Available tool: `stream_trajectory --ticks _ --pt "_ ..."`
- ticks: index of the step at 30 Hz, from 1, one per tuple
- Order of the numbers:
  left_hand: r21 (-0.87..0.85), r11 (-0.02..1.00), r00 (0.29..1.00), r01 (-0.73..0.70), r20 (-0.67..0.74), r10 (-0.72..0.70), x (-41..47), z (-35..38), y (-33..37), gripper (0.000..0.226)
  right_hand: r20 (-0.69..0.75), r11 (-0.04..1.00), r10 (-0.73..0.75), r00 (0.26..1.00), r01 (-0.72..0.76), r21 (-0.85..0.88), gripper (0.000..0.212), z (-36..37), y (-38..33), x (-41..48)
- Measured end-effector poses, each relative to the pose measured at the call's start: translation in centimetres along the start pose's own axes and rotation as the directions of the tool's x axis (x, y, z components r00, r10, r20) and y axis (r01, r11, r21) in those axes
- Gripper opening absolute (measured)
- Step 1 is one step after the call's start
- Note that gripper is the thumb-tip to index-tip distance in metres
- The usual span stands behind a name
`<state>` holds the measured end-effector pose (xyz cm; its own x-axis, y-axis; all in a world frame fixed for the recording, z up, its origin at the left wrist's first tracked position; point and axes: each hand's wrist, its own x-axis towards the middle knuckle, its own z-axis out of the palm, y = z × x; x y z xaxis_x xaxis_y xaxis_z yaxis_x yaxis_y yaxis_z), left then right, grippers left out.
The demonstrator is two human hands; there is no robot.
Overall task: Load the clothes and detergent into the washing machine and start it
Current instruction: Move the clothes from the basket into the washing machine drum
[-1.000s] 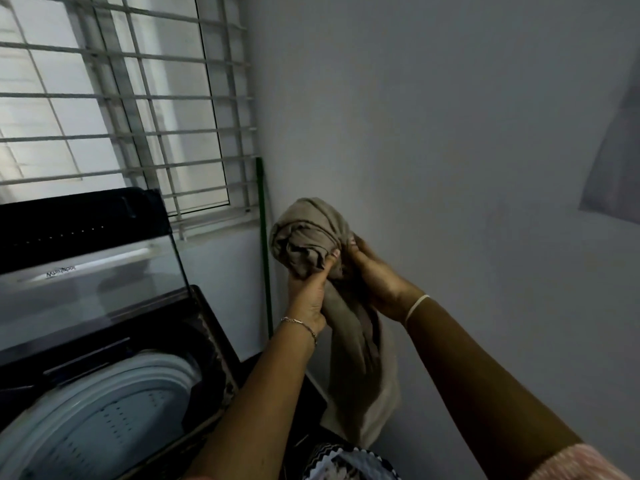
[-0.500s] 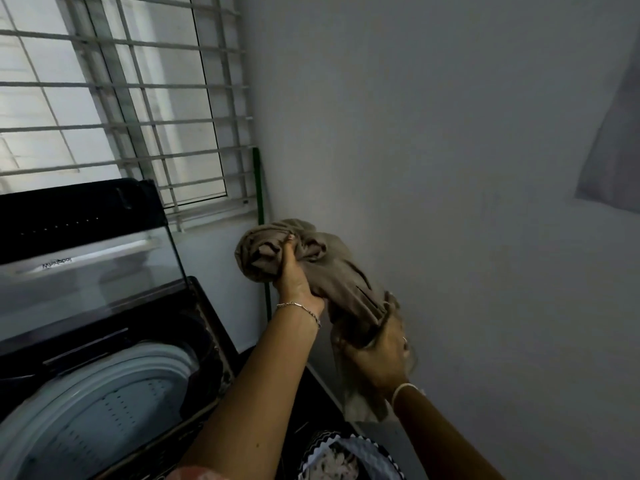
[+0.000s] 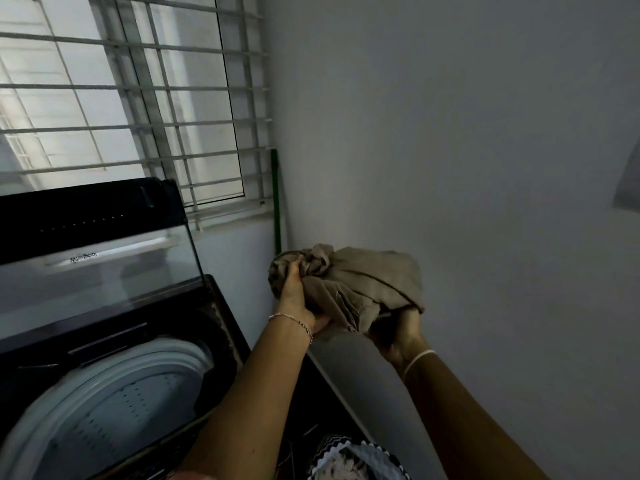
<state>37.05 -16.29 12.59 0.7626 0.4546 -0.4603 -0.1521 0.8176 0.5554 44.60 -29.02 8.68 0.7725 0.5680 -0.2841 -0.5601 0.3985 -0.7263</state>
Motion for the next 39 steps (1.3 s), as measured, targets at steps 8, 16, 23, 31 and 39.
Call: stream_trajectory --ticks 8,16,23,31,39 --pt "0.178 0.984 0.989 0.022 -0.150 0.005 1.4 -1.4 -0.8 0.093 -0.018 0.975 0.033 0.999 -0.028 0.222 0.067 2.4 -2.3 -0.7" --pt "-0.021 0.999 0.997 -0.031 0.067 0.033 0.6 0.5 -1.4 0.061 0.055 0.972 0.106 0.993 -0.116 0.206 0.071 3.7 -3.8 -1.7" --pt "-0.079 0.953 0.950 -0.292 -0.142 0.279 2.3 0.4 -1.6 0.074 0.131 0.959 0.023 0.991 -0.059 0.277 0.051 3.5 -2.4 -1.5" --pt "0.020 0.788 0.740 -0.616 -0.330 0.587 1.8 -2.3 -1.0 0.094 0.176 0.914 -0.115 0.978 0.035 0.404 0.052 6.2 -0.2 -2.6" --pt "0.136 0.662 0.546 -0.737 -0.459 0.701 -1.6 -9.6 2.6 0.079 0.330 0.947 0.015 0.944 -0.119 0.299 0.048 10.6 6.2 -3.2"
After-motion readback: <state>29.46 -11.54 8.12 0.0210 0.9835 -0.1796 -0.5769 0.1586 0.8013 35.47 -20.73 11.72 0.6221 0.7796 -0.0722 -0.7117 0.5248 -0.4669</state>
